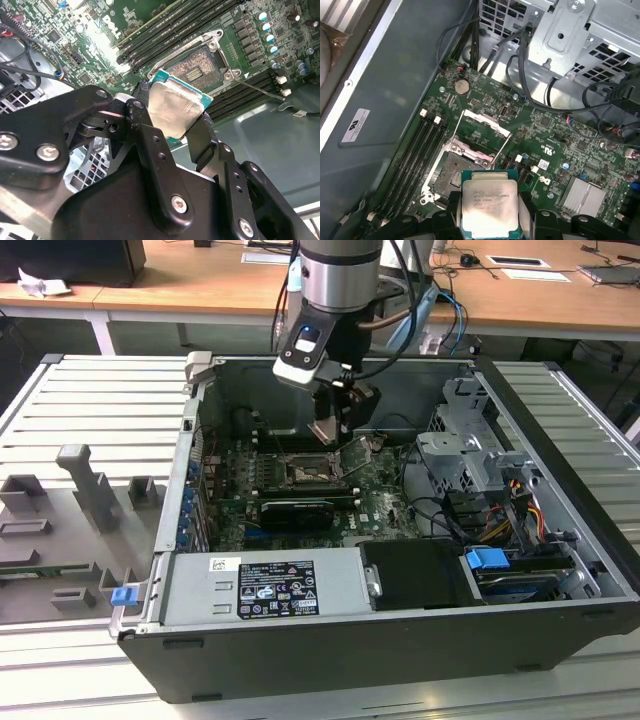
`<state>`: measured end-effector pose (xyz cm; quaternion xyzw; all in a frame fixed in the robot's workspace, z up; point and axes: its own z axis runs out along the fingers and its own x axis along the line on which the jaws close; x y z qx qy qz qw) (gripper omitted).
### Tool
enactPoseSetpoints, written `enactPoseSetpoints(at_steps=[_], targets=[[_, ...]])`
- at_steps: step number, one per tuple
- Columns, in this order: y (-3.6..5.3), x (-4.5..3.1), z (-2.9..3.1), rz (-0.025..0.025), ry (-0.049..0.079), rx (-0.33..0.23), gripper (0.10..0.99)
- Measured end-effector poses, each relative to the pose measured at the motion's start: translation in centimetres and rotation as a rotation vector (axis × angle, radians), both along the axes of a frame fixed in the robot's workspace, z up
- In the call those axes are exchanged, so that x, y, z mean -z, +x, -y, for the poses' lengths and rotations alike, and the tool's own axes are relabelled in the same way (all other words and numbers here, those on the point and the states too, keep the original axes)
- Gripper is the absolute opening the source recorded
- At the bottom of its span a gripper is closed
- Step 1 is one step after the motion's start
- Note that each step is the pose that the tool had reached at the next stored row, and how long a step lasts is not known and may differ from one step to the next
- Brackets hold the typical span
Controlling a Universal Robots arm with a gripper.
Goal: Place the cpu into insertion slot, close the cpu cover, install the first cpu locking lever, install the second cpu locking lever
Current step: 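Place the cpu into insertion slot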
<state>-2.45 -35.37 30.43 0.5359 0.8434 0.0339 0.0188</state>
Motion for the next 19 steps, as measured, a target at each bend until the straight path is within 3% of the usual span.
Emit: enactPoseSetpoints(at_steps=[4, 9, 12, 19], targets=[[0.0, 0.16, 0.0, 0.0001, 0.0, 0.079, 0.541], [-0.06, 0.66, -0.01, 0.0, 0.0, 0.084, 0.541], [-0.07, 1.01, -0.01, 0.0, 0.0, 0.166, 0.541], [-0.07, 1.19, 0.0, 0.0004, -0.003, 0.229, 0.541]])
